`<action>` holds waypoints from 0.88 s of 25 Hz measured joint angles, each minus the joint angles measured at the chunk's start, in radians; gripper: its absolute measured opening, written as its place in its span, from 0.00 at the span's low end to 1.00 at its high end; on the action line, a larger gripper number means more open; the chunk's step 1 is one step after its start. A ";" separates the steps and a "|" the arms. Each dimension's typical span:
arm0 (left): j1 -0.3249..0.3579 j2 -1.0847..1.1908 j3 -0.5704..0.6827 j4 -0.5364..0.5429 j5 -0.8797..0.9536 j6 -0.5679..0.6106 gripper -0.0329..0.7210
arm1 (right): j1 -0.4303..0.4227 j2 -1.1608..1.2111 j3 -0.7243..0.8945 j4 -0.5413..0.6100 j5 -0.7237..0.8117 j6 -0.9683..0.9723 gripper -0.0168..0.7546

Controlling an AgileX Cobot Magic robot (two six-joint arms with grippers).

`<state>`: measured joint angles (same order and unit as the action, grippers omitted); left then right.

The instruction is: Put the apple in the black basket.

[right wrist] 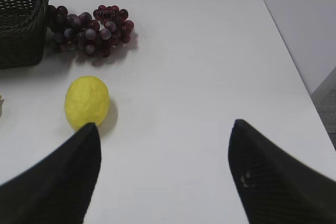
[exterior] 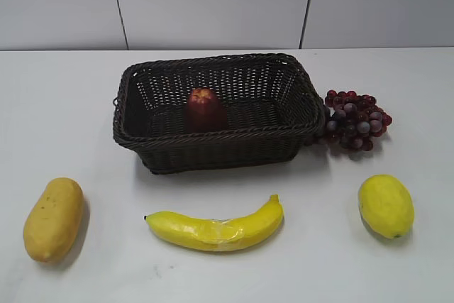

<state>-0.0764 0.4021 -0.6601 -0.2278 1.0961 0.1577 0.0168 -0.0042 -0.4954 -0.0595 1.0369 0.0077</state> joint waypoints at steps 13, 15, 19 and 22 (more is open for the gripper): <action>0.000 -0.348 0.148 0.065 0.056 -0.004 0.80 | 0.000 0.000 0.000 0.000 0.000 0.000 0.76; 0.000 -0.348 0.158 0.066 0.033 -0.021 0.79 | 0.000 0.000 0.000 0.000 0.000 0.000 0.76; 0.000 -0.348 0.180 0.071 -0.001 -0.057 0.79 | 0.000 0.000 0.000 0.000 0.000 0.000 0.76; 0.000 -0.348 0.180 0.074 -0.008 -0.063 0.79 | 0.000 0.000 0.000 0.000 0.000 0.000 0.76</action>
<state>-0.0764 0.0542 -0.4805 -0.1539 1.0877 0.0946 0.0168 -0.0042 -0.4954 -0.0595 1.0369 0.0077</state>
